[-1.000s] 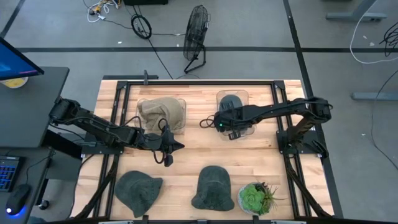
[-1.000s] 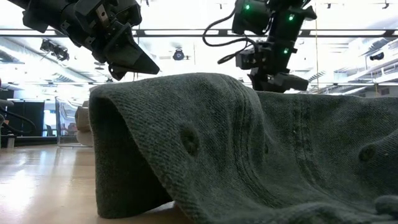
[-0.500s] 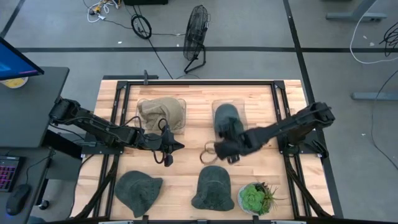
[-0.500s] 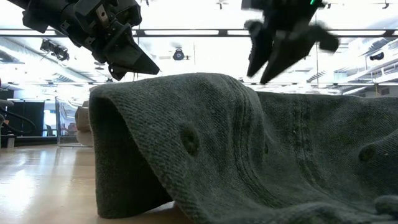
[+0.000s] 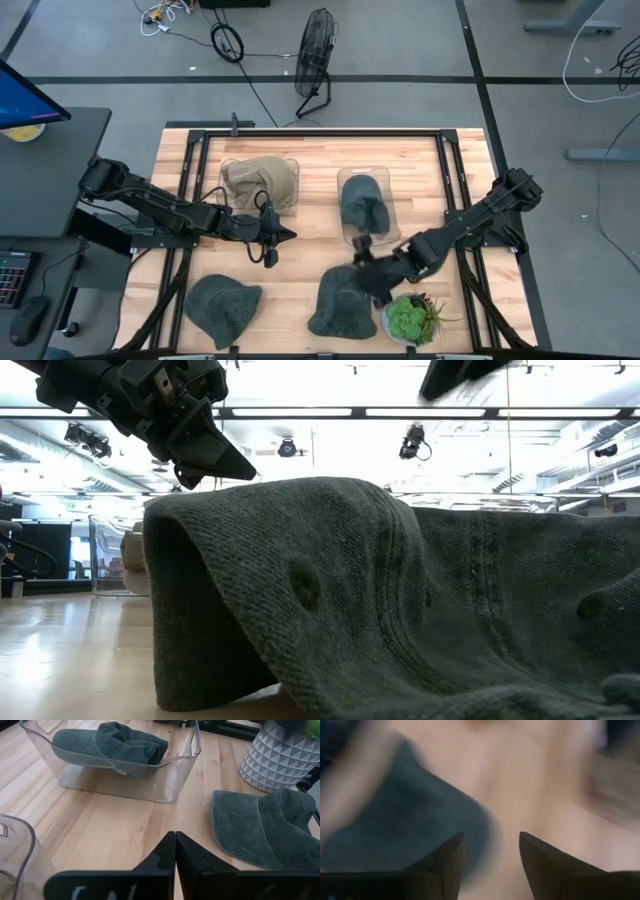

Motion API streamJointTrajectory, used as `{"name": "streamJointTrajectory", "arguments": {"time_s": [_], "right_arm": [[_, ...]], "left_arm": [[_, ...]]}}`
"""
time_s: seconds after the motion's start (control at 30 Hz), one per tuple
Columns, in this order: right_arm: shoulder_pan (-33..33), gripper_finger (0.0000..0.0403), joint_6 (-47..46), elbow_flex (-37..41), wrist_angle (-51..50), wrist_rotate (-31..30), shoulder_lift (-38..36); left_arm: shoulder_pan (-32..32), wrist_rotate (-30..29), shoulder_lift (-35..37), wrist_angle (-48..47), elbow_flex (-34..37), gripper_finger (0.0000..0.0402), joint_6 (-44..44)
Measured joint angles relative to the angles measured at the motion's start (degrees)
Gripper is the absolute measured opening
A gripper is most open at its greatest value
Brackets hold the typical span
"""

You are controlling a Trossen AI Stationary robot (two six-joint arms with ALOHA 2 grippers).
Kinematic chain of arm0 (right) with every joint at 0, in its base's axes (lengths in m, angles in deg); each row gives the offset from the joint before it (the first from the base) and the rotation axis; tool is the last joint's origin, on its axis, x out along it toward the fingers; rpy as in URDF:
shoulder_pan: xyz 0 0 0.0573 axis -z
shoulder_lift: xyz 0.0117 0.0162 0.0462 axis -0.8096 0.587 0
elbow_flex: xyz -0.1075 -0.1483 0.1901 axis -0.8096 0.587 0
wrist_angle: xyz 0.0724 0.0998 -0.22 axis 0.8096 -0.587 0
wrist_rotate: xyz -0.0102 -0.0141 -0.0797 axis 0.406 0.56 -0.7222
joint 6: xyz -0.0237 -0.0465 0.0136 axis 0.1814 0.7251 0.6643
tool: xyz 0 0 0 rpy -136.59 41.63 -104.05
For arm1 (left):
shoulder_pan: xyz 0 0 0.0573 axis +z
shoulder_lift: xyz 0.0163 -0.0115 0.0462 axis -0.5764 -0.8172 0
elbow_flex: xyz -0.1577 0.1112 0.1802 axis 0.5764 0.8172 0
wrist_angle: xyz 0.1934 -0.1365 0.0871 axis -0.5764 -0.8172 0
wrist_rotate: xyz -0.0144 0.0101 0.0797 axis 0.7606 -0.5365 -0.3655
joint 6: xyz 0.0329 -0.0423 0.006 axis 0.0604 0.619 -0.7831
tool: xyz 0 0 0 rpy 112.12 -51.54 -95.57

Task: Pick & Place hat
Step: Stack the right black cap into the right transparent bin

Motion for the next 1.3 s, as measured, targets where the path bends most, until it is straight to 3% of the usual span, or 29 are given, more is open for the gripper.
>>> {"name": "streamJointTrajectory", "arguments": {"time_s": [0.1,0.53,0.67,0.9,1.1,1.3], "right_arm": [[-1.64,0.0190,-4.01,0.54,6.71,7.18,-0.02],[-3.26,0.0190,-12.54,17.56,35.20,7.42,0.02],[-1.73,0.0190,-12.30,18.62,36.87,6.93,0.02],[1.85,0.0190,-13.77,15.84,37.85,13.38,0.02],[2.15,0.0190,-13.79,8.85,30.22,14.30,0.82],[1.60,0.0190,-12.52,1.02,18.60,15.95,9.58]], "left_arm": [[-0.02,0.00,0.00,-0.04,0.00,0.0014,-0.04],[0.04,0.00,0.00,0.42,0.00,0.0014,0.11],[0.04,0.00,0.00,0.98,0.00,0.0014,0.11],[0.04,-0.02,0.00,0.98,0.00,0.0014,0.15],[0.04,-0.02,0.00,1.86,0.00,0.0014,0.15],[0.04,-0.02,0.00,3.38,0.02,0.0014,-0.02]]}}
